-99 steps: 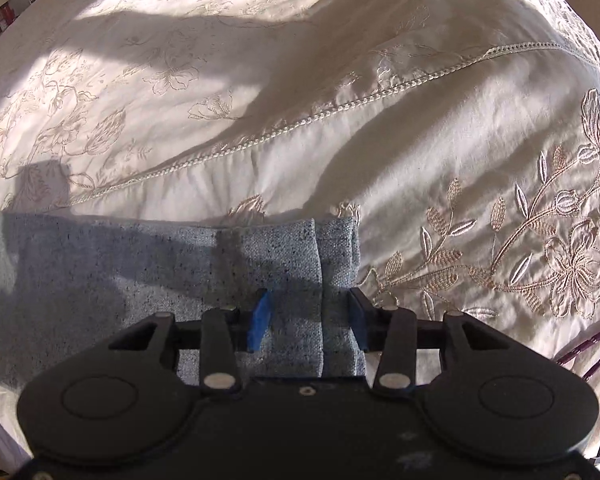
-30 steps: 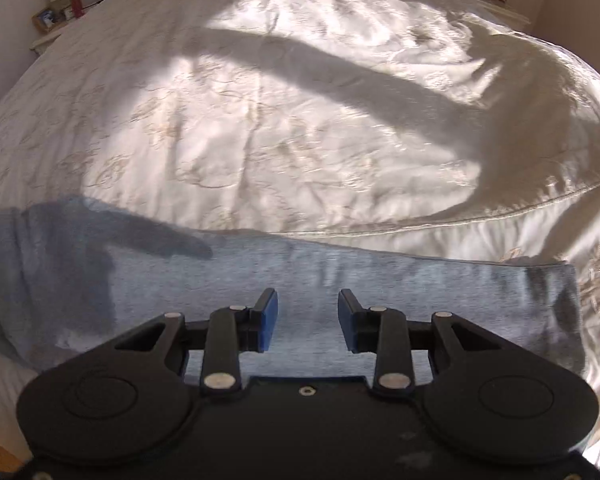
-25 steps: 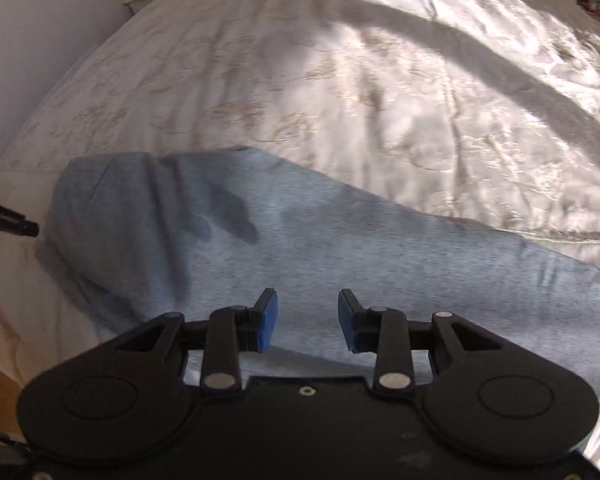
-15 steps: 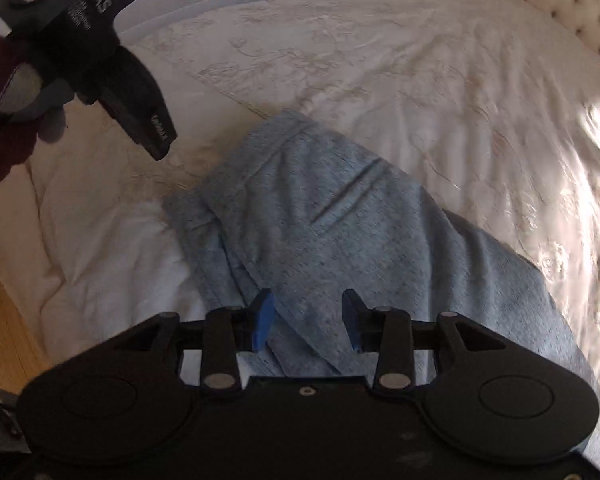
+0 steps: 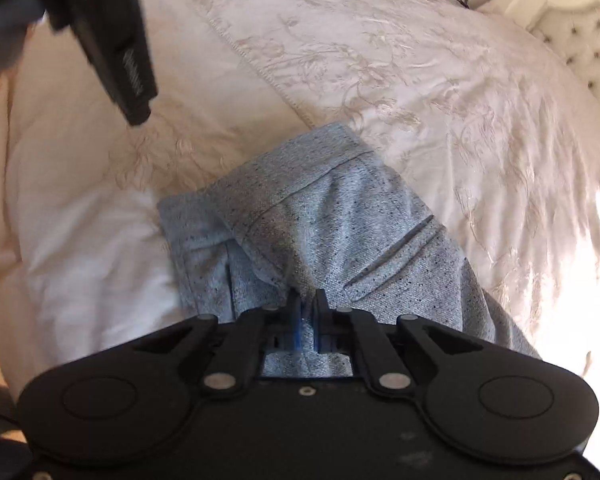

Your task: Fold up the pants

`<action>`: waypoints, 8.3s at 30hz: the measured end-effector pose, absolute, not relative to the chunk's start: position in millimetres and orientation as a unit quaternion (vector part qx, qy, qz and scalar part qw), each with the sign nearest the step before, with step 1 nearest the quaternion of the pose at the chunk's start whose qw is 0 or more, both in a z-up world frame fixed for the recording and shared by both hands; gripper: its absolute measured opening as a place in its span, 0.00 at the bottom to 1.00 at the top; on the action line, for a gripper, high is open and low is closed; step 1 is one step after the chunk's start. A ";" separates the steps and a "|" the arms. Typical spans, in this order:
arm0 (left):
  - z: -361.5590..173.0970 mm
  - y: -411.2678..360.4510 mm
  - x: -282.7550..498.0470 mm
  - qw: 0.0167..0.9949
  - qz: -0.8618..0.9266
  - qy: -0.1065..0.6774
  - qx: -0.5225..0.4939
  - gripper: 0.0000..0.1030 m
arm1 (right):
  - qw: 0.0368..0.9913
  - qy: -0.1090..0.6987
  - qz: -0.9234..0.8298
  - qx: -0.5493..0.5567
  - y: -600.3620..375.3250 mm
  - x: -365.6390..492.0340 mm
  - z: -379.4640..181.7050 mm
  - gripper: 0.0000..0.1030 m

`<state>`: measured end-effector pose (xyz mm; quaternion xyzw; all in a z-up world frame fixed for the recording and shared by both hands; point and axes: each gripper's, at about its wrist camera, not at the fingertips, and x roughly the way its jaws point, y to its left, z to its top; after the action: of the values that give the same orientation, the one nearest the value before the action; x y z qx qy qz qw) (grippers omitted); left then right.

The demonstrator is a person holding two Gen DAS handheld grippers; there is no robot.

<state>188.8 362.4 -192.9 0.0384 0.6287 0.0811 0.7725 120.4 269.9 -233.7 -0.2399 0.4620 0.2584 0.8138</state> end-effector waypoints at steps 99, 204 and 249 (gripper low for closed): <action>-207.2 227.3 178.0 0.793 -0.089 0.594 0.101 0.33 | 0.789 0.602 0.115 0.037 103.8 139.2 -248.6 0.20; -247.7 -248.7 71.8 0.726 -0.182 0.652 0.123 0.33 | 0.845 0.484 -0.125 0.191 -481.4 -36.3 -100.6 0.08; -208.4 -30.4 114.2 0.761 -0.195 0.609 0.109 0.33 | 0.812 0.533 -0.169 0.169 -258.1 73.6 -213.4 0.04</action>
<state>114.2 -30.4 -208.4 0.1086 0.6093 -0.1953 0.7608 73.6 -258.1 -213.4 0.1691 0.5325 -0.1690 0.8120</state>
